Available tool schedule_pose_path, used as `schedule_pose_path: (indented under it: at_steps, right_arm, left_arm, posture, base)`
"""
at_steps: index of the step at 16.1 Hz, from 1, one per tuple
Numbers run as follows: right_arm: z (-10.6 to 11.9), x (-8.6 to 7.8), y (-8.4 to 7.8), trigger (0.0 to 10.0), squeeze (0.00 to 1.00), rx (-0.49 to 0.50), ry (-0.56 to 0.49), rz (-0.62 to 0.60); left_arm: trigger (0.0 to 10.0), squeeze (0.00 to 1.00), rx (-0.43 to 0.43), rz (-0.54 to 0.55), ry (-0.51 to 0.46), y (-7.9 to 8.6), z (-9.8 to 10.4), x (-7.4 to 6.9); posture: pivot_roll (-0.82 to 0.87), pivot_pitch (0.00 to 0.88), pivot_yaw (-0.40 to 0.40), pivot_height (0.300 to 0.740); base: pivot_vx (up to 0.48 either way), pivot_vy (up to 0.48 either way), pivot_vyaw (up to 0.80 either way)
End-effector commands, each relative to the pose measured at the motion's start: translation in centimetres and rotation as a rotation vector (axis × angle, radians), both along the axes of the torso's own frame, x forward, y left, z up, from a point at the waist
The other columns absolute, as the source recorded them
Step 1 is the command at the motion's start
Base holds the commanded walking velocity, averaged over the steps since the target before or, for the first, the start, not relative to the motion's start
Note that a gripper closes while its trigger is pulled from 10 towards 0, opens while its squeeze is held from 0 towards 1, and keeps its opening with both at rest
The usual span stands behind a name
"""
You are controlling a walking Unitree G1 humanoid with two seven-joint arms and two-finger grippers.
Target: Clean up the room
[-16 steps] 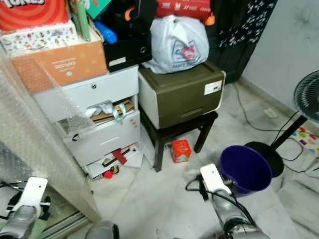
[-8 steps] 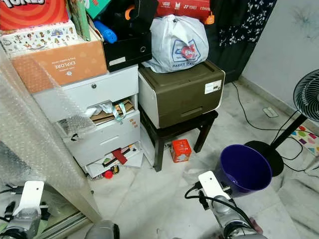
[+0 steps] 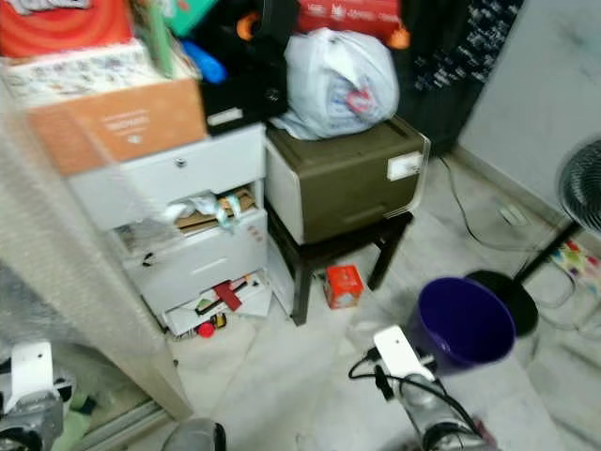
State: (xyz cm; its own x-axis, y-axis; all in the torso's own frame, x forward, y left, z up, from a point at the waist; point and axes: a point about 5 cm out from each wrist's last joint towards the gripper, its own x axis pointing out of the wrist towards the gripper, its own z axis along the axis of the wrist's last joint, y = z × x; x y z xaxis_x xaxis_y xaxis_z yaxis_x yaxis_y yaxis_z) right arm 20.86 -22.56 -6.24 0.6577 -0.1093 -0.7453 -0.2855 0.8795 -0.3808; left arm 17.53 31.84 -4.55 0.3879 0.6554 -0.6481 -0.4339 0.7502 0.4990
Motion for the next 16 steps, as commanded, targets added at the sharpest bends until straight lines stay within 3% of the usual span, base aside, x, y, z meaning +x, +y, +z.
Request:
schedule_pose_path:
  at_steps: [1, 4, 11, 16]
  right_arm:
    - [0.2, 0.2, -0.1, 10.0, 0.00, 0.007, -0.006, -0.017]
    - [-0.1, -0.2, -0.3, 10.0, 0.00, 0.004, 0.011, -0.019]
    - [-0.3, -0.7, -0.7, 10.0, 0.00, -0.005, 0.035, -0.010]
    - [-0.3, -0.6, -0.3, 10.0, 0.00, -0.004, 0.035, 0.004]
  left_arm:
    - [10.0, 0.00, -0.018, 0.013, 0.005, 0.0, -0.2, -0.4]
    - [10.0, 0.00, -0.024, 0.002, -0.001, -0.3, -0.2, -0.1]
    - [10.0, 0.00, -0.050, 0.005, -0.032, -0.8, -0.3, 0.4]
    - [10.0, 0.00, -0.046, -0.007, -0.031, -0.8, -0.2, 0.5]
  posture:
    - [-0.02, 0.000, -0.042, 0.740]
    - [-0.02, 0.000, -0.042, 0.740]
    - [-0.03, 0.000, -0.047, 0.740]
    - [-0.02, 0.000, -0.042, 0.740]
  base:
    - [0.000, 0.000, 0.76]
    - [0.000, 0.000, 0.75]
    - [0.000, 0.000, 0.00]
    - [0.000, 0.304, 0.00]
